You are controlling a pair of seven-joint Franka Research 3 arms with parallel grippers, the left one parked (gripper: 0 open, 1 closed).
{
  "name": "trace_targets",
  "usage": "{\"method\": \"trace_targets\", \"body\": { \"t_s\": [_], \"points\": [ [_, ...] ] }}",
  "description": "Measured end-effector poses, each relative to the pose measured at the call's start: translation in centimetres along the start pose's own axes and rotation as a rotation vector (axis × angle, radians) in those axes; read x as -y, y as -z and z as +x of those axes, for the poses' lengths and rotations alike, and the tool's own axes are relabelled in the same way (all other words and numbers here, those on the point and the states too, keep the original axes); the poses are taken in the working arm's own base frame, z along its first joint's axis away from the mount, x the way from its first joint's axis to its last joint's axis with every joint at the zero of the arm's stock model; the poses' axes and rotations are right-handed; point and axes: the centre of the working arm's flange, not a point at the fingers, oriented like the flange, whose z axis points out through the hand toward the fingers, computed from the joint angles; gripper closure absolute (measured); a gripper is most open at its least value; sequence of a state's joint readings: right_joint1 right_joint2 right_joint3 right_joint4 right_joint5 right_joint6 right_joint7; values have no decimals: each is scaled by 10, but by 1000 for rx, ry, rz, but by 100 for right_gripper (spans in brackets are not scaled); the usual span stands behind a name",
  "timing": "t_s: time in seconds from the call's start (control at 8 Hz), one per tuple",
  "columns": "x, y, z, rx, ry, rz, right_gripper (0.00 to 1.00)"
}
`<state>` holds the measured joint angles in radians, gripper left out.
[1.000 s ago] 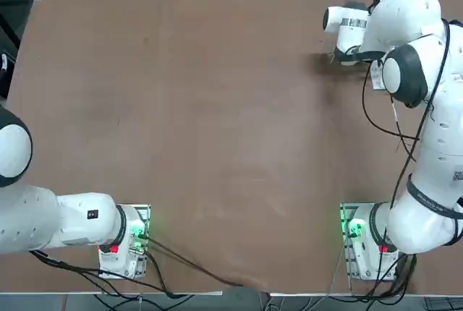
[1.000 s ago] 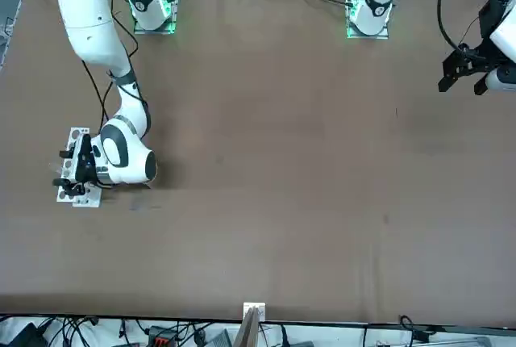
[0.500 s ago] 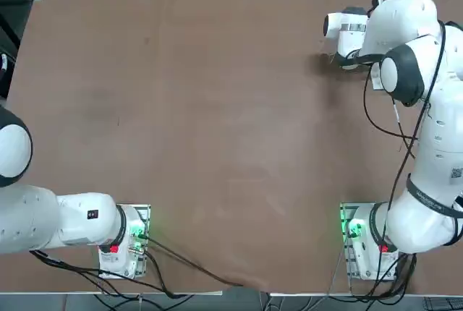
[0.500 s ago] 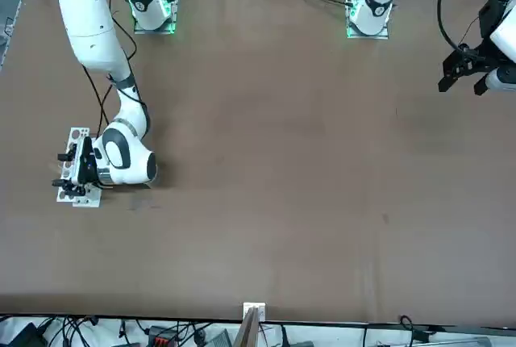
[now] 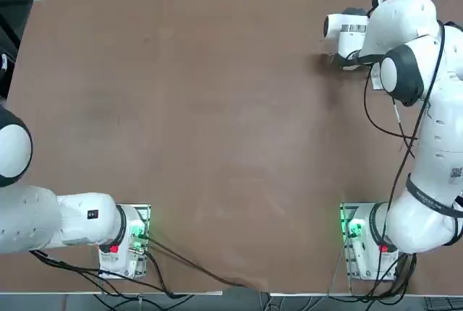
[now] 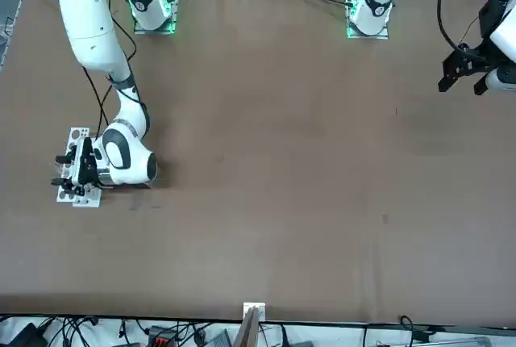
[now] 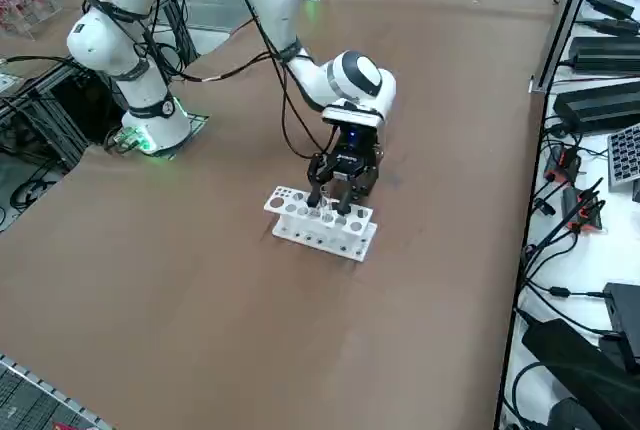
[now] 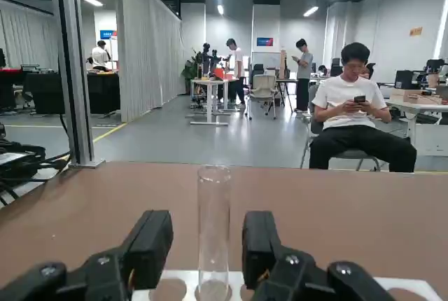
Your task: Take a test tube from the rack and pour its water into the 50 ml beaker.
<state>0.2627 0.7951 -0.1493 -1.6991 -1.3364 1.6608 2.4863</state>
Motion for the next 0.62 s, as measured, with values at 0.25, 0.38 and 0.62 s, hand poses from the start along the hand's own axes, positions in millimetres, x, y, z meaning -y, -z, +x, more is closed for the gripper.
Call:
{"method": "trace_targets", "body": {
  "t_s": [0.25,0.38,0.62],
  "points": [
    [0,-2,-2,-4,4,1,44],
    [-1,-2,-3,-5,6,2,49],
    [-1,-2,-4,-6,8,2,65]
  ]
}}
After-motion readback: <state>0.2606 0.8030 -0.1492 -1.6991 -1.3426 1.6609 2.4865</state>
